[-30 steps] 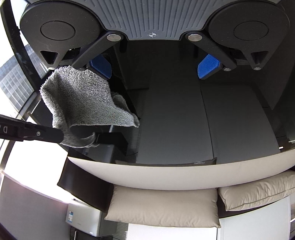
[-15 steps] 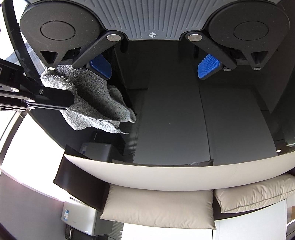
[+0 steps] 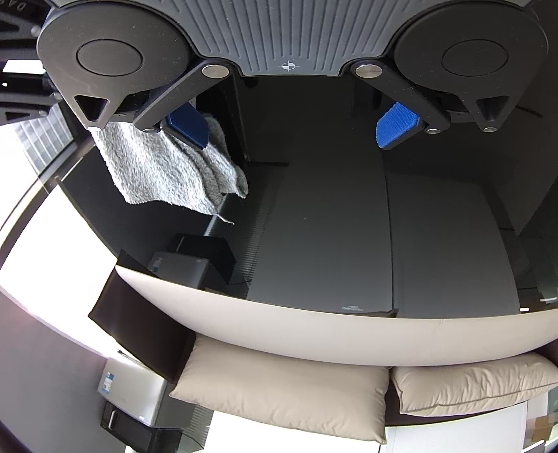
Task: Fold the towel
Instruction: 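Lift the gripped edge with the right gripper and fold it over the towel, then close the left gripper on the folded towel while the right gripper holds it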
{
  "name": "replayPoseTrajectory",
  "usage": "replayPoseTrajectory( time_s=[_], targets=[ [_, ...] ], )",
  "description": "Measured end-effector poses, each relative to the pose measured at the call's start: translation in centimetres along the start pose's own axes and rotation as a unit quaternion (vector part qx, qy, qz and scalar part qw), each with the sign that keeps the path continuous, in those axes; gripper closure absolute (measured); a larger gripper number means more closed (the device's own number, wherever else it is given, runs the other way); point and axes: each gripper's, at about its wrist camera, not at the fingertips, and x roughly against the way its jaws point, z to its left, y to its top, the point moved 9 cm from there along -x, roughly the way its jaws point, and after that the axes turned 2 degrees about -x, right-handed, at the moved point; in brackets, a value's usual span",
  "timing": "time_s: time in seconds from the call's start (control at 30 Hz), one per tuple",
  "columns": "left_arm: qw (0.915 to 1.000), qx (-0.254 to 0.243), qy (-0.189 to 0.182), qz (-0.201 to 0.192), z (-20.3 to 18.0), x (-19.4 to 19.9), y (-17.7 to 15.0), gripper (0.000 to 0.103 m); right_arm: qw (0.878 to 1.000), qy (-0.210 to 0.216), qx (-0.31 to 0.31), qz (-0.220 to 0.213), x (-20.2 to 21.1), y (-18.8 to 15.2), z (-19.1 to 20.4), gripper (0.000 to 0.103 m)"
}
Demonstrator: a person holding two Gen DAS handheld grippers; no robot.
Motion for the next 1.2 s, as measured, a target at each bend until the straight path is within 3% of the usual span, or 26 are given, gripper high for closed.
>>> replayPoseTrajectory(
  time_s=[0.17, 0.57, 0.83, 1.0, 1.2],
  targets=[
    [0.9997, -0.019, -0.013, 0.009, -1.3, -1.1, 0.6, 0.001, 0.999, 0.021, 0.029, 0.003, 0.1, -0.6, 1.1, 0.099],
    [0.9997, -0.008, -0.021, 0.011, -2.4, -5.3, 3.0, 0.002, 0.999, 0.029, 0.033, 0.017, 0.1, -1.5, 1.2, 0.099],
    [0.9991, -0.031, -0.027, 0.009, -4.0, -6.8, 3.2, 0.002, 0.999, 0.035, 0.031, 0.025, -0.6, -1.8, 1.2, 0.099],
    [0.9988, -0.033, -0.033, 0.011, -4.4, -7.8, 3.2, 0.017, 0.999, 0.037, 0.031, 0.024, -0.8, -1.7, 1.4, 0.098],
    [0.9981, -0.044, -0.042, 0.002, -5.2, -8.5, 3.2, 0.019, 0.998, 0.038, 0.029, 0.027, -1.0, -1.8, 1.4, 0.098]
  ],
)
